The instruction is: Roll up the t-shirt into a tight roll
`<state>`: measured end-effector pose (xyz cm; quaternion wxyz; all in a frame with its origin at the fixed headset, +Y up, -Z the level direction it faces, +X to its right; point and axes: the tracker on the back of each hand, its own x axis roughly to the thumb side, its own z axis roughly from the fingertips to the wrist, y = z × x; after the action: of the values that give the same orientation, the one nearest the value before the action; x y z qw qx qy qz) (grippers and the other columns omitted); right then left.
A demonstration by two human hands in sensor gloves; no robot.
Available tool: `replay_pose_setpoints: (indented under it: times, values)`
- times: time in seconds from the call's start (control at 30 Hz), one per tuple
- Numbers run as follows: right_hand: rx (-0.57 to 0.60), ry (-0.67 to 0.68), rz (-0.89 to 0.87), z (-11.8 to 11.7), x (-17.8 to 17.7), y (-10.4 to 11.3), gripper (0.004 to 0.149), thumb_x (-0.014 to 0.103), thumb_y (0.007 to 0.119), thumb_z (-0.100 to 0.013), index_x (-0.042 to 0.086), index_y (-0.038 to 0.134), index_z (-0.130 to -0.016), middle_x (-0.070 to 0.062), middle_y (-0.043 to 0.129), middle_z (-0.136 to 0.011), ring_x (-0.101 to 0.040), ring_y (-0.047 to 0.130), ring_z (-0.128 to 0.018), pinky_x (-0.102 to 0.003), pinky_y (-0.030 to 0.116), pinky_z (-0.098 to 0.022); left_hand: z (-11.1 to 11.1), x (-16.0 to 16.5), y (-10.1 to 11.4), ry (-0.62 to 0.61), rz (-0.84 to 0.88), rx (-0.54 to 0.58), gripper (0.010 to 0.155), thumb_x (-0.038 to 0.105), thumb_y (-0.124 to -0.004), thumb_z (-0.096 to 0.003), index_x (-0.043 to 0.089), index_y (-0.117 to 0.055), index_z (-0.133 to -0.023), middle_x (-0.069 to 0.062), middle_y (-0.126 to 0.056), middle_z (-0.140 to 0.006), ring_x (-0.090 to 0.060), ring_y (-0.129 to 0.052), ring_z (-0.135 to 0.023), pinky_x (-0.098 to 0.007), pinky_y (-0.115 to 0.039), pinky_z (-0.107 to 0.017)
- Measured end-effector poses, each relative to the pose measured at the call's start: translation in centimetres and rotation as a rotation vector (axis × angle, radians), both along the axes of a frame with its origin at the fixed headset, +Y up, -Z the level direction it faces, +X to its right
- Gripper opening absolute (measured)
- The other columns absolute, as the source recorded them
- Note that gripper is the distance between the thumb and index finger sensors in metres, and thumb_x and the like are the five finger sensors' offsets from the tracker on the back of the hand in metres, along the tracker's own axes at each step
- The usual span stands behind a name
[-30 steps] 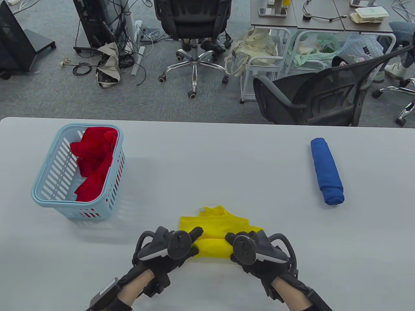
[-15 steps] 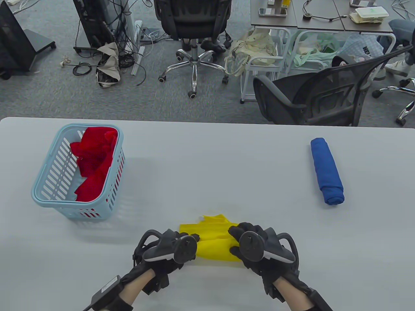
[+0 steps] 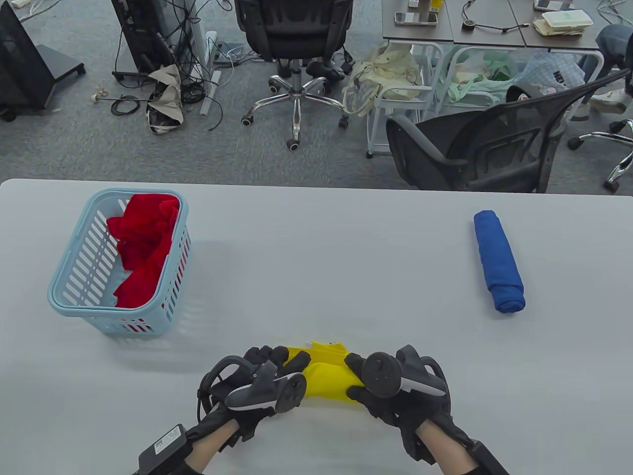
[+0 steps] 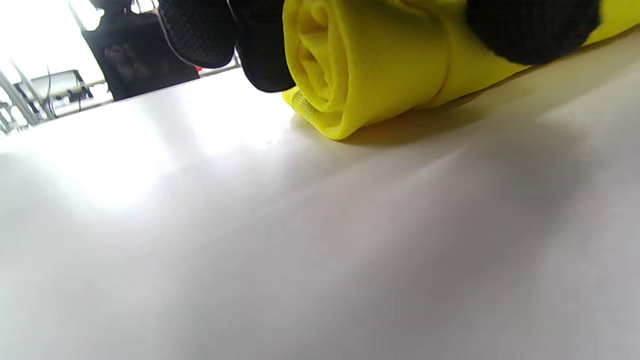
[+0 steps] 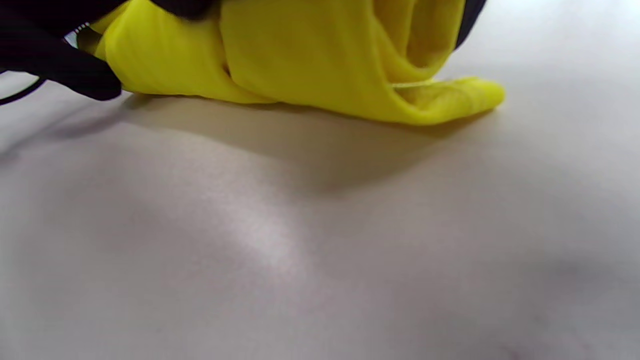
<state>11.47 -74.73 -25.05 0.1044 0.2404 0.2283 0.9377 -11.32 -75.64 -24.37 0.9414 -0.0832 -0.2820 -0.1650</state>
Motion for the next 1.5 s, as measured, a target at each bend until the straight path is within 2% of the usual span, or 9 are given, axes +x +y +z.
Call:
replay_pose_setpoints:
  times: [0.13, 0.27, 0.43, 0.63, 0.73, 0.83, 1.13, 1.3, 1.5]
  values:
    - [-0.006, -0.022, -0.021, -0.1, 0.2, 0.1, 0.070, 0.051, 0.051, -0.063, 0.012, 0.034, -0.119, -0.016, 0.067, -0.105, -0.031, 0.084, -0.078, -0.050, 0.069, -0.061, 0.2, 0.5, -0.1, -0.057, -0.005, 0.046, 0.072, 0.055, -0.066, -0.0506, 0.022, -0.050, -0.113, 0.000, -0.077, -0.104, -0.021, -0.087, -0.090, -0.051, -0.071, -0.076]
    - [0.174, -0.064, 0.091, 0.4, 0.0, 1.1, 0.065, 0.044, 0.055, -0.066, 0.022, 0.025, -0.120, -0.018, 0.032, -0.120, -0.041, 0.052, -0.108, -0.063, 0.043, -0.074, -1.1, -0.8, 0.2, 0.007, 0.284, -0.223, 0.066, 0.048, -0.065, -0.0531, 0.016, -0.056, -0.110, -0.001, -0.093, -0.089, -0.019, -0.100, -0.070, -0.048, -0.081, -0.067]
    - [0.155, 0.000, 0.083, 0.8, -0.5, 0.6, 0.071, 0.050, 0.064, -0.064, 0.025, 0.028, -0.119, -0.013, 0.033, -0.123, -0.042, 0.045, -0.113, -0.063, 0.043, -0.075, -2.9, -2.7, -0.2, 0.127, 0.465, -0.382, 0.064, 0.045, -0.059, -0.0561, 0.014, -0.052, -0.111, -0.002, -0.096, -0.083, -0.019, -0.101, -0.062, -0.048, -0.081, -0.063]
    - [0.133, 0.008, 0.198, 0.6, -1.3, -0.7, 0.081, 0.053, 0.063, -0.062, 0.021, 0.016, -0.119, -0.017, 0.041, -0.119, -0.040, 0.058, -0.105, -0.058, 0.050, -0.073, -1.6, -2.0, -0.1, 0.116, 0.339, -0.220, 0.073, 0.061, -0.050, -0.0520, 0.035, -0.029, -0.117, -0.009, -0.081, -0.100, -0.030, -0.088, -0.080, -0.056, -0.068, -0.072]
    - [0.023, -0.003, 0.048, 0.2, -0.6, -0.4, 0.077, 0.052, 0.059, -0.062, 0.016, 0.022, -0.120, -0.018, 0.056, -0.112, -0.037, 0.073, -0.091, -0.055, 0.058, -0.069, -0.3, -0.5, -0.5, 0.014, 0.093, -0.033, 0.086, 0.067, -0.055, -0.0473, 0.026, -0.028, -0.118, -0.016, -0.049, -0.119, -0.038, -0.063, -0.104, -0.059, -0.058, -0.078]
    - [-0.042, -0.012, -0.023, -0.1, 0.0, -0.5, 0.077, 0.053, 0.056, -0.063, 0.012, 0.025, -0.120, -0.019, 0.064, -0.106, -0.034, 0.081, -0.082, -0.053, 0.064, -0.064, 0.1, 0.4, -0.5, -0.055, -0.023, 0.089, 0.085, 0.062, -0.060, -0.0499, 0.024, -0.026, -0.117, -0.008, -0.053, -0.117, -0.032, -0.064, -0.105, -0.057, -0.058, -0.080]
    - [0.254, 0.017, 0.167, 1.4, -1.8, 1.2, 0.064, 0.039, 0.057, -0.068, 0.028, 0.020, -0.119, -0.013, 0.025, -0.125, -0.045, 0.032, -0.116, -0.067, 0.032, -0.076, -2.3, -1.9, 0.1, 0.091, 0.367, -0.291, 0.066, 0.050, -0.062, -0.0539, 0.017, -0.056, -0.111, -0.004, -0.090, -0.091, -0.025, -0.095, -0.076, -0.051, -0.076, -0.069]
    - [0.125, 0.022, 0.261, 0.8, -2.1, -1.6, 0.091, 0.054, 0.061, -0.063, 0.018, -0.004, -0.115, -0.019, 0.018, -0.124, -0.048, 0.029, -0.117, -0.066, 0.038, -0.075, -2.0, -2.4, 0.5, 0.145, 0.354, -0.176, 0.075, 0.055, -0.053, -0.0558, 0.025, -0.024, -0.118, -0.017, -0.052, -0.122, -0.041, -0.066, -0.105, -0.059, -0.062, -0.076]
    - [0.111, -0.003, 0.250, 0.4, -2.2, -1.6, 0.085, 0.054, 0.056, -0.065, 0.019, -0.002, -0.116, -0.020, 0.024, -0.124, -0.048, 0.035, -0.116, -0.065, 0.041, -0.075, -1.2, -0.4, -1.3, 0.068, -0.022, -0.119, 0.083, 0.058, -0.053, -0.0534, 0.020, -0.013, -0.116, -0.014, -0.042, -0.125, -0.039, -0.057, -0.113, -0.060, -0.058, -0.079]
